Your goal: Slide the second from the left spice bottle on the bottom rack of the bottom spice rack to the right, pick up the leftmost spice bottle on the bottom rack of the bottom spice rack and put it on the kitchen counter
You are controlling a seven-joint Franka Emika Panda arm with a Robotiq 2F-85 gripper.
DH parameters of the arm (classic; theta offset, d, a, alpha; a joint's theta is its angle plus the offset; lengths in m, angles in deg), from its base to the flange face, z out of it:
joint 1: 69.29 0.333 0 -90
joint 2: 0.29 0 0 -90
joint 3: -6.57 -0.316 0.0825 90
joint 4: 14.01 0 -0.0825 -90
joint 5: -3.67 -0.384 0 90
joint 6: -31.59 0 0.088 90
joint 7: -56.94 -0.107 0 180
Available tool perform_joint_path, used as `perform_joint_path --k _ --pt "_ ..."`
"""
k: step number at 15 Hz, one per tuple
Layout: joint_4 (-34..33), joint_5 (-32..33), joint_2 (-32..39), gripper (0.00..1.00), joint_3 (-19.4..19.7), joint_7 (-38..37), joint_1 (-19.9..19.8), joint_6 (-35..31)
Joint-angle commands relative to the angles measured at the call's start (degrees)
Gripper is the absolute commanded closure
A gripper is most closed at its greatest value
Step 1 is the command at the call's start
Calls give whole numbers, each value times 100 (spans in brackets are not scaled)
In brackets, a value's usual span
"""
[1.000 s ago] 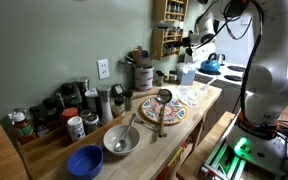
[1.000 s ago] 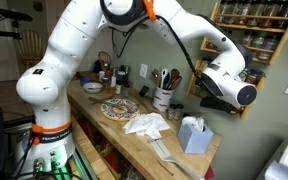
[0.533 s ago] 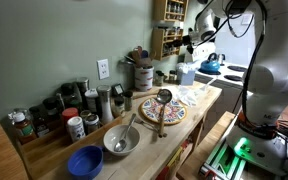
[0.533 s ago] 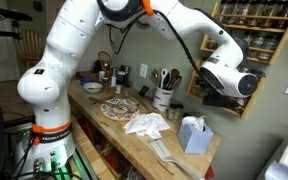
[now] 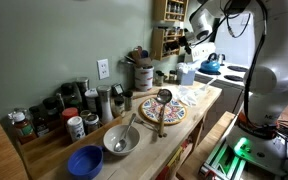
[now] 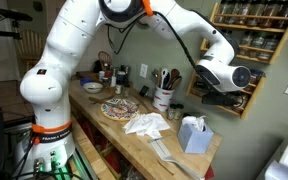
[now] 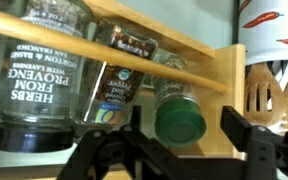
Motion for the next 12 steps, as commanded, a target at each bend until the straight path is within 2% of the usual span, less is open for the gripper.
perform_joint_path --k 1,2,4,5,8,12 --pt "77 267 -96 24 -21 -97 53 -207" --pt "81 304 -102 27 -30 -104 53 -226" --pt "106 341 -120 51 -45 -94 66 -316" --pt "108 355 -124 53 -51 -92 66 -349" --pt "120 345 -159 77 -69 -112 49 -416" --pt "168 381 -250 79 -56 -161 25 -379"
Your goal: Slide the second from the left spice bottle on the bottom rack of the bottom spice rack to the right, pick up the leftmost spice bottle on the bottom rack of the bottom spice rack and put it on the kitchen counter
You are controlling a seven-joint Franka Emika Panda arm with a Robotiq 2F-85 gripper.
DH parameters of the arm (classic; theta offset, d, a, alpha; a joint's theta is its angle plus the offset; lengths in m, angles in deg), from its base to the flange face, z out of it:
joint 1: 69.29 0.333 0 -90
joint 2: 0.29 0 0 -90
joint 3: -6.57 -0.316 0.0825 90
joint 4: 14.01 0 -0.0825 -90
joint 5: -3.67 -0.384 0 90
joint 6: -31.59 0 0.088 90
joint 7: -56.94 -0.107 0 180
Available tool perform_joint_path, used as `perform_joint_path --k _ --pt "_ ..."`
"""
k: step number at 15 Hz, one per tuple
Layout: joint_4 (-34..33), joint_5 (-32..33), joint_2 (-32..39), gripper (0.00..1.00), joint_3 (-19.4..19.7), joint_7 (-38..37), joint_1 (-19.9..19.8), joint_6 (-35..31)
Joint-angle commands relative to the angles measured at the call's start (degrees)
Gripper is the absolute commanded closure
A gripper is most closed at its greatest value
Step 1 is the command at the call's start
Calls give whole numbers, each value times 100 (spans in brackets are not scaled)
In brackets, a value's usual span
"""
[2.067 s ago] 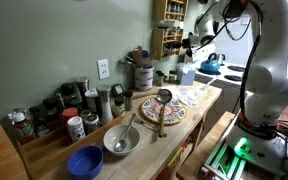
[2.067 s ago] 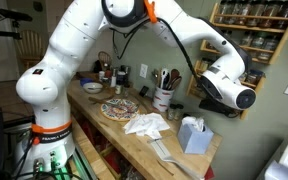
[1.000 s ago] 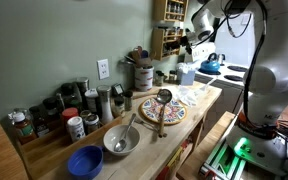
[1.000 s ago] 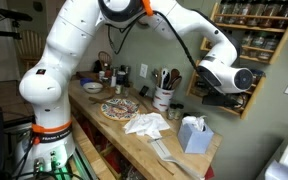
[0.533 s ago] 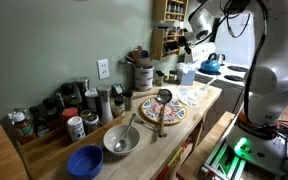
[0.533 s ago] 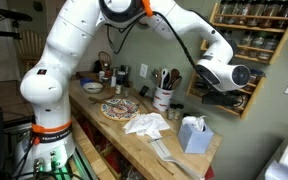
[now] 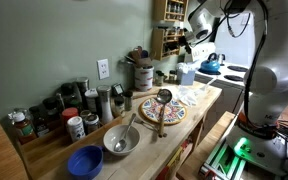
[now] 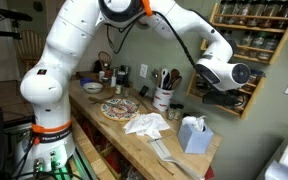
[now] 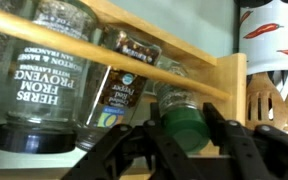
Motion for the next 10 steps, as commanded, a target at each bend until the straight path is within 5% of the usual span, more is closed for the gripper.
perform_joint_path --k 1,10 --pt "196 136 -247 79 -11 -102 -17 -106" --pt "509 55 -638 79 66 -260 -176 110"
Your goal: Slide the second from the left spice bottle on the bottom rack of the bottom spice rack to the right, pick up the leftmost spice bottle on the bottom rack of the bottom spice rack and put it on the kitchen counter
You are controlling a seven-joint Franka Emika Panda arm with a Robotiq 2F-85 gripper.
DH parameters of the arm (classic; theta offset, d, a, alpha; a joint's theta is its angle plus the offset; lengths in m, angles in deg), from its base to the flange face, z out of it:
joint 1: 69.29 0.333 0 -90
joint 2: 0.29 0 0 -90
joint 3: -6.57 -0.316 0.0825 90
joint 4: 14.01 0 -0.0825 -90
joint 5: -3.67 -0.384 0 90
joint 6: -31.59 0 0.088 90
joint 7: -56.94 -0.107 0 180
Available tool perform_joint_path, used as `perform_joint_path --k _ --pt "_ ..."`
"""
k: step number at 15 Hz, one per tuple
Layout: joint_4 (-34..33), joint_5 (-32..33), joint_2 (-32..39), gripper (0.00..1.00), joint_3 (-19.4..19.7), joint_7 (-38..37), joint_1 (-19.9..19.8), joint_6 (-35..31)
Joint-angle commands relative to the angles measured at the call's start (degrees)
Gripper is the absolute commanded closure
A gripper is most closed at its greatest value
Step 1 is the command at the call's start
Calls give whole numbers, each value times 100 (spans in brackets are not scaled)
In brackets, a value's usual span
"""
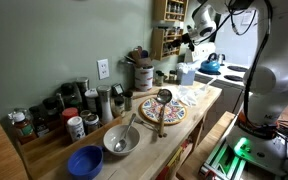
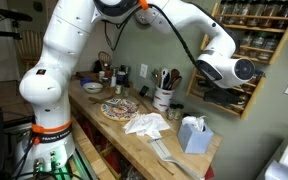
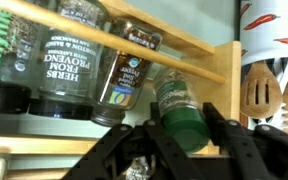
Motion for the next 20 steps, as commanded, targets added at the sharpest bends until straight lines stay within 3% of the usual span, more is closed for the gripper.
perform_joint_path --k 1,5,11,15,20 --pt "352 32 -374 79 27 -114 -66 85" --pt "633 77 -714 79 94 -469 -56 132" --pt "1222 644 -1383 79 253 -1384 43 -87" --pt "1613 1469 -1880 79 291 -2319 65 -60" --pt "2058 3029 -2456 79 155 -3600 219 -400"
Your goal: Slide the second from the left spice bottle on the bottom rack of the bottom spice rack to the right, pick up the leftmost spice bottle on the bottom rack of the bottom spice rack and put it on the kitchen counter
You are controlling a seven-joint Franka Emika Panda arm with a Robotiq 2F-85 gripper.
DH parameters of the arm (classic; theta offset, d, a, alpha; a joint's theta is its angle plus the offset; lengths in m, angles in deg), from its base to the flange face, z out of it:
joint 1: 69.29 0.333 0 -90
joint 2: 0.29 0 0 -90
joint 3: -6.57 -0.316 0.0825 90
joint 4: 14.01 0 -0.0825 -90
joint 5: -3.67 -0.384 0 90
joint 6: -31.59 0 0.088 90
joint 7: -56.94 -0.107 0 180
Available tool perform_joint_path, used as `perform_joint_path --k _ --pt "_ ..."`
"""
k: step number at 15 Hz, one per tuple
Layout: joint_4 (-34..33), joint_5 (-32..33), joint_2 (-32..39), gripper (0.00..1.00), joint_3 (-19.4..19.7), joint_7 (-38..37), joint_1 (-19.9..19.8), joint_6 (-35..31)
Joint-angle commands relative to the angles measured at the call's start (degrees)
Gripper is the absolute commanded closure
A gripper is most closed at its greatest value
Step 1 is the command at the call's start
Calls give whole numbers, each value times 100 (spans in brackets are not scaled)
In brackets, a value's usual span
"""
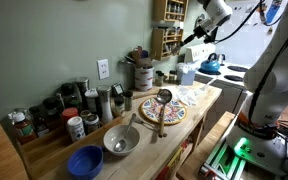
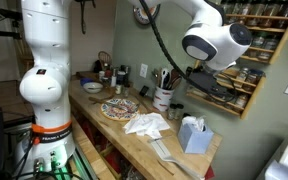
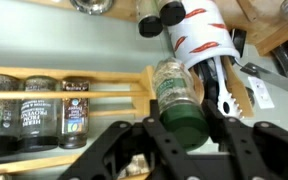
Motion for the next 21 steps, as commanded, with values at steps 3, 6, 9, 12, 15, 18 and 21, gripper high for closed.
perform_joint_path --k 3,6,9,12,15,18,21 --pt "601 1477 -626 79 -242 -1495 357 -500" --pt "761 2021 -609 79 -483 -2344 606 -992" --pt "927 2549 -498 79 -699 -3374 840 -1559" --pt "1208 3030 -431 79 -788 -4381 972 -2003" --pt "1129 2883 -356 54 -735 -4282 1050 -1908" --pt "1160 2892 -345 54 -730 -4375 1046 -1915" --pt "1164 2971 -231 79 -764 -4456 1068 -2006"
